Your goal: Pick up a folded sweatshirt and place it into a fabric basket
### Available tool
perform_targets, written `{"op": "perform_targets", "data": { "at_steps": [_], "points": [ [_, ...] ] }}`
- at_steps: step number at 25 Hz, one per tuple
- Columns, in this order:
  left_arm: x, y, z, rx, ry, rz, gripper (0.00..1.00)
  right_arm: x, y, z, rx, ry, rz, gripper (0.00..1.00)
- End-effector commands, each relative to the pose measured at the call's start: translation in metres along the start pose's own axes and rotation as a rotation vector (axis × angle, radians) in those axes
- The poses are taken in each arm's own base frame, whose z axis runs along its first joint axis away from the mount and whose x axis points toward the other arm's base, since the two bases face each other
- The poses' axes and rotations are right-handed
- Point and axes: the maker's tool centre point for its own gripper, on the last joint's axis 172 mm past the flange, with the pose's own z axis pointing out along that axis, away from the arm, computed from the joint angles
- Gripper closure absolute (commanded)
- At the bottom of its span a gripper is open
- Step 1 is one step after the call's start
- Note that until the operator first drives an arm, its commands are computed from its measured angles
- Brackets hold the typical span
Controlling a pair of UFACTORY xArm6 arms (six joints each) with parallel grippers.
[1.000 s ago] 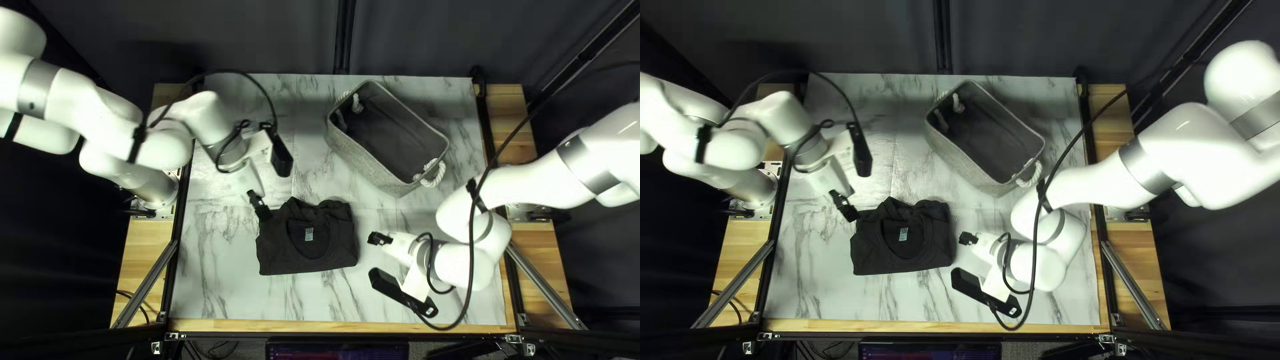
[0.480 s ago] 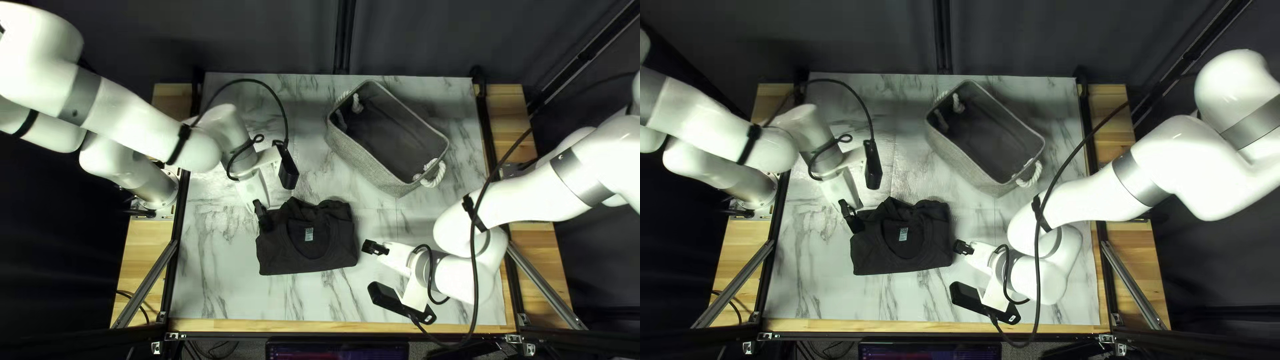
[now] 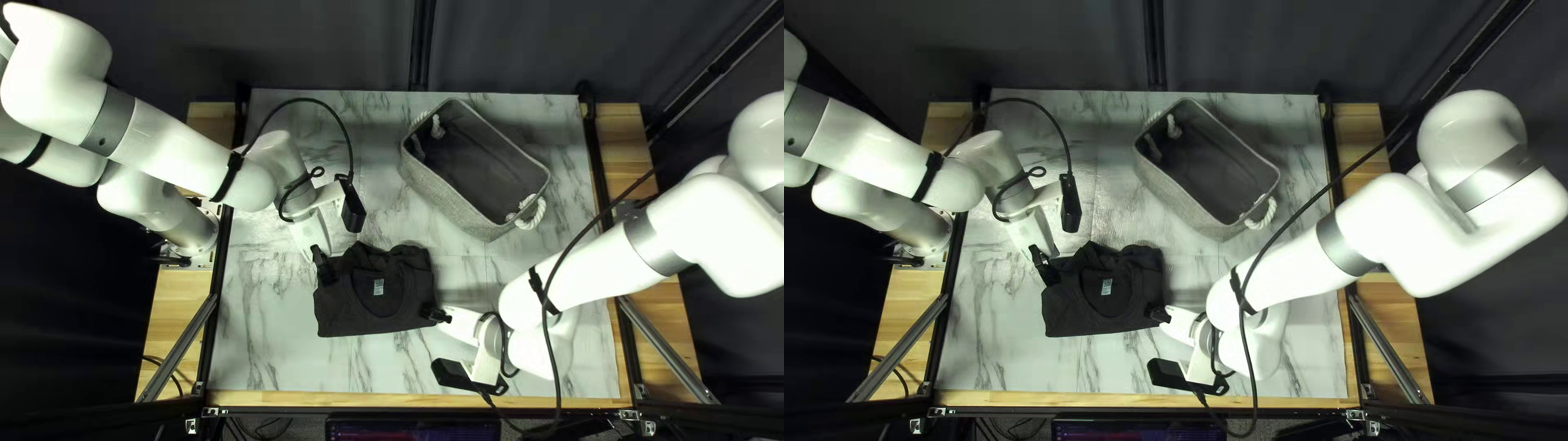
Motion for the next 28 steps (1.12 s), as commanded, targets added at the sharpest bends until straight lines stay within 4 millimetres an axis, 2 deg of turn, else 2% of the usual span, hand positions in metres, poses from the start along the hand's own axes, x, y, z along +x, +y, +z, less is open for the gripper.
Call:
{"op": "perform_targets", "data": {
  "at_steps": [1,5,9,15,21,28],
  "points": [
    [0.0,0.0,0.0,0.0,0.0,0.0,0.0,-0.002,-0.004,0.008,-0.002,-0.003,-0.02,0.0],
    [0.0,0.0,0.0,0.0,0.0,0.0,0.0,-0.008,-0.002,0.012,-0.01,-0.005,-0.034,0.0],
    [0.0,0.0,0.0,0.0,0.0,0.0,0.0,-0.01,-0.01,0.014,-0.005,-0.007,-0.041,0.0],
    [0.0,0.0,0.0,0.0,0.0,0.0,0.0,-0.021,0.0,0.012,-0.001,0.005,-0.062,0.0],
    [0.0,0.0,0.0,0.0,0.0,0.0,0.0,-0.015,-0.006,0.017,0.009,0.022,-0.07,0.0],
    [0.0,0.0,0.0,0.0,0.0,0.0,0.0,-0.011,-0.005,0.012,0.027,0.041,-0.056,0.0]
  ]
}}
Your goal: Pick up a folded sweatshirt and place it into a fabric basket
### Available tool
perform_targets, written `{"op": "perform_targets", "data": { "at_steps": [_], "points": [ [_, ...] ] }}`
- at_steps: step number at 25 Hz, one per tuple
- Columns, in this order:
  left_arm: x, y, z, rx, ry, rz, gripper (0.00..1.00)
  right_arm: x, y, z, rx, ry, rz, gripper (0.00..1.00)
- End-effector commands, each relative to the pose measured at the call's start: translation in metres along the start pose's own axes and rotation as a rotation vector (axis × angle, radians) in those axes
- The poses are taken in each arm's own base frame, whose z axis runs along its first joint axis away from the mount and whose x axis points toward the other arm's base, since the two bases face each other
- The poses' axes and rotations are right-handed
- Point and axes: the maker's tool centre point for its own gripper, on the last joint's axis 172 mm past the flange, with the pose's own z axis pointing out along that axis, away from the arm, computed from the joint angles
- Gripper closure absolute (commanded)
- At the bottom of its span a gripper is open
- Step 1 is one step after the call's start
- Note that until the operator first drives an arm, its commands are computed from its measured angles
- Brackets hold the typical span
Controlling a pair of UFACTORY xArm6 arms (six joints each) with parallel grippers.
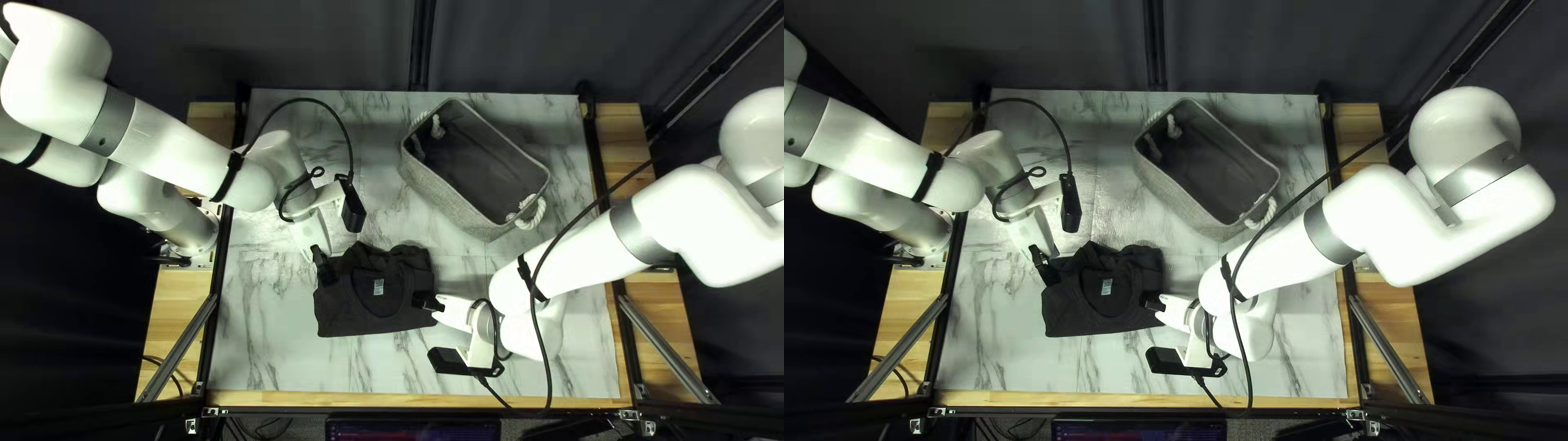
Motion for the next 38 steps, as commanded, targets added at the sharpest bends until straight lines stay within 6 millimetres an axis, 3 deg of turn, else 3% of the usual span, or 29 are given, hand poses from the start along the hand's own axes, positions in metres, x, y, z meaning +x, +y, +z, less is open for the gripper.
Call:
{"op": "perform_targets", "data": {
  "at_steps": [1,10,17,38],
  "points": [
    [0.0,0.0,0.0,0.0,0.0,0.0,0.0,0.0,0.0,0.0,0.002,0.001,0.001,0.0],
    [0.0,0.0,0.0,0.0,0.0,0.0,0.0,0.0,0.0,0.0,0.002,0.001,0.001,0.0],
    [0.0,0.0,0.0,0.0,0.0,0.0,0.0,-0.013,0.011,-0.011,0.006,0.003,0.007,0.0],
    [0.0,0.0,0.0,0.0,0.0,0.0,0.0,-0.003,0.006,0.015,0.021,0.016,-0.115,0.0]
  ]
}}
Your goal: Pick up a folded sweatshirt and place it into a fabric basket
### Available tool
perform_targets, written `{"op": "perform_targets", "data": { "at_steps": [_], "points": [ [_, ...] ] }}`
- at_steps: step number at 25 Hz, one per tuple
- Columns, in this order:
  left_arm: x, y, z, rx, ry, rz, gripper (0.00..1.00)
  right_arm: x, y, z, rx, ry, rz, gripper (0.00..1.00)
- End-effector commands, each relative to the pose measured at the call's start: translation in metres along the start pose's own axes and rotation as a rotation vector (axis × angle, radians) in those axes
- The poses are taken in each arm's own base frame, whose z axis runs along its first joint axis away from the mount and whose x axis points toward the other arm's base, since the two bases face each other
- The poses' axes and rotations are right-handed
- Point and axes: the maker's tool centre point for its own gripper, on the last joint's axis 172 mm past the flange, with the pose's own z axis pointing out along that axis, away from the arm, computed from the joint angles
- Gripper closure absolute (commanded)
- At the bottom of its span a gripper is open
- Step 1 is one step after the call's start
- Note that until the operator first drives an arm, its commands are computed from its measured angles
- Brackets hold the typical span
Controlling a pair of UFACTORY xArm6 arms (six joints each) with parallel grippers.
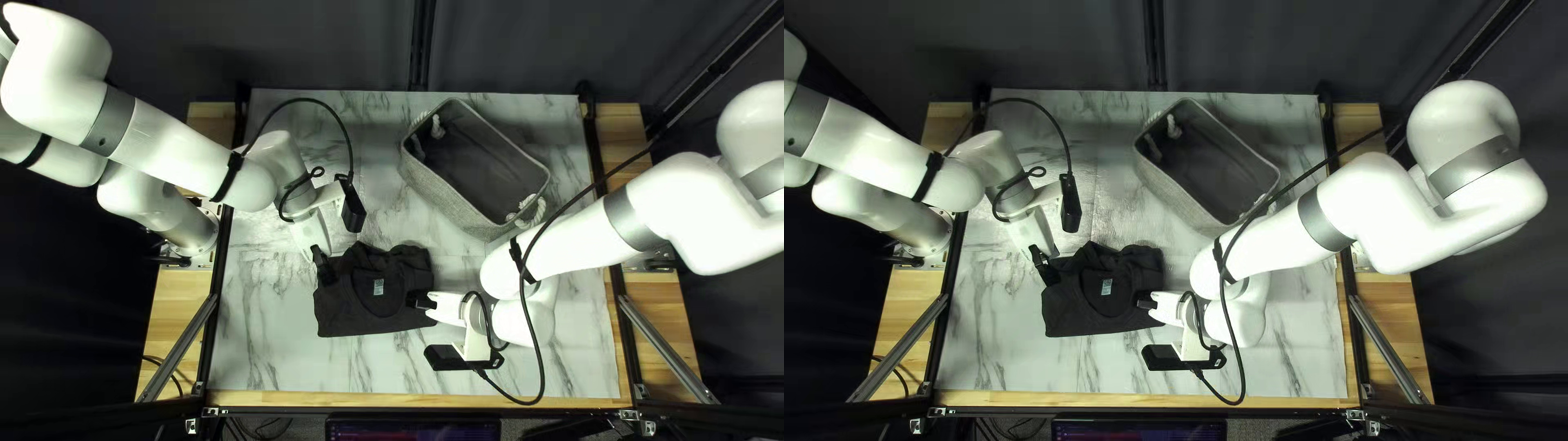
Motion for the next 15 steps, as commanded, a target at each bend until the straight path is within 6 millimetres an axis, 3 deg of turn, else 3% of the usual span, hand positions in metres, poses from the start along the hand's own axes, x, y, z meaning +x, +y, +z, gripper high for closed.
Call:
{"op": "perform_targets", "data": {
  "at_steps": [1,15],
  "points": [
    [0.0,0.0,0.0,0.0,0.0,0.0,0.0,0.001,-0.001,0.003,0.003,-0.01,-0.004,0.0],
    [0.0,0.0,0.0,0.0,0.0,0.0,0.0,-0.007,0.019,0.013,-0.013,-0.049,-0.028,0.0]
  ]
}}
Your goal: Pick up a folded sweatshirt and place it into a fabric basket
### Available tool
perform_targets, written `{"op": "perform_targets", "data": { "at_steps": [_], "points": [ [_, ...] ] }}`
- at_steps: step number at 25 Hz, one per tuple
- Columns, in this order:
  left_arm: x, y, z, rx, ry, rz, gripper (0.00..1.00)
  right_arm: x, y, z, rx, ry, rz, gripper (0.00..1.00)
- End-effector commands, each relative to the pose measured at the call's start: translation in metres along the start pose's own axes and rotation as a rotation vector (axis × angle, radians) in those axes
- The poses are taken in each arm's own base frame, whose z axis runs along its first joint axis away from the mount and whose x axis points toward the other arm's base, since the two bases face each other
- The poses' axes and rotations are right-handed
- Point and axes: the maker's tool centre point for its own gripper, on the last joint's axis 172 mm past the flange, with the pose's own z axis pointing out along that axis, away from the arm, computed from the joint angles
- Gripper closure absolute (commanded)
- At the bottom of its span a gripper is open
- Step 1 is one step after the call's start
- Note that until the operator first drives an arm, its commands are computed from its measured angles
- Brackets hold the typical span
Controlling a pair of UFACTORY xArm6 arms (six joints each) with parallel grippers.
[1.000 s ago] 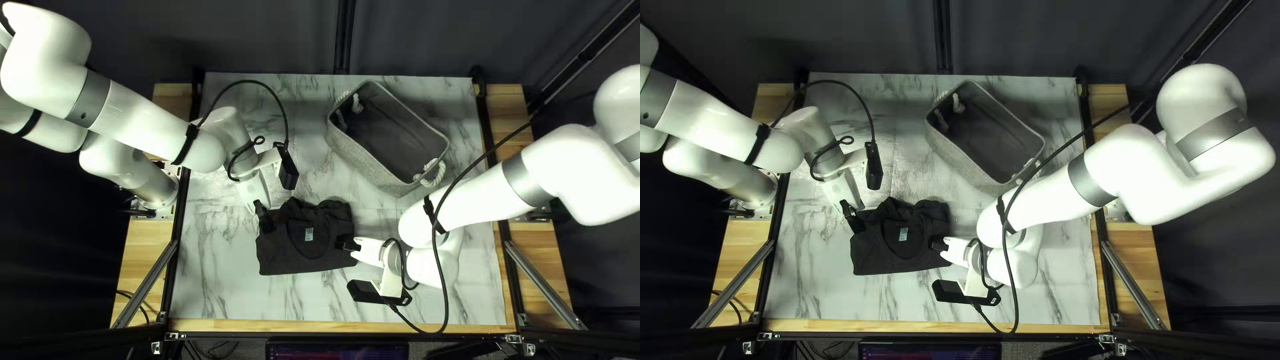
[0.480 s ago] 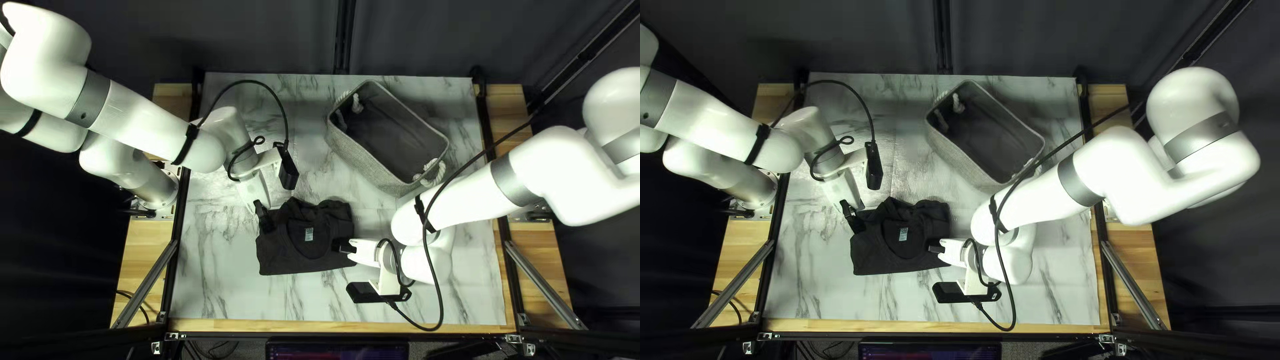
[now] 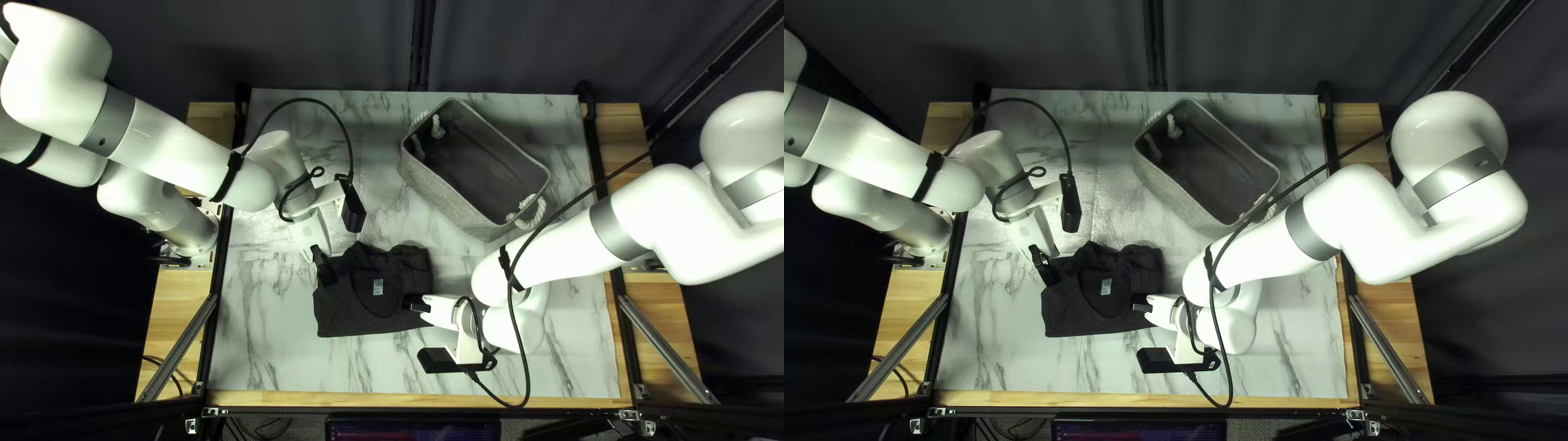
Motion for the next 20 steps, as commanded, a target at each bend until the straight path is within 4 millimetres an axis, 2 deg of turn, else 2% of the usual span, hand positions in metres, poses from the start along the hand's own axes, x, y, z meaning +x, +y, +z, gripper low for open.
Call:
{"op": "perform_targets", "data": {
  "at_steps": [1,5,6,7,20],
  "points": [
    [0.0,0.0,0.0,0.0,0.0,0.0,0.0,-0.0018,0.003,0.0002,-0.005,-0.007,-0.004,0.0],
    [0.0,0.0,0.0,0.0,0.0,0.0,0.0,-0.0037,0.0059,-0.0005,-0.007,-0.008,-0.004,0.0],
    [0.0,0.0,0.0,0.0,0.0,0.0,0.0,-0.004,0.0072,-0.0014,-0.007,-0.007,-0.004,0.06],
    [0.0,0.0,0.0,0.0,0.0,0.0,0.0,-0.0037,0.0081,-0.0021,-0.007,-0.005,-0.008,1.0],
    [0.0,0.0,0.0,0.0,0.0,0.0,0.0,0.0044,0.0038,-0.0041,-0.002,0.0,-0.01,1.0]
  ]
}}
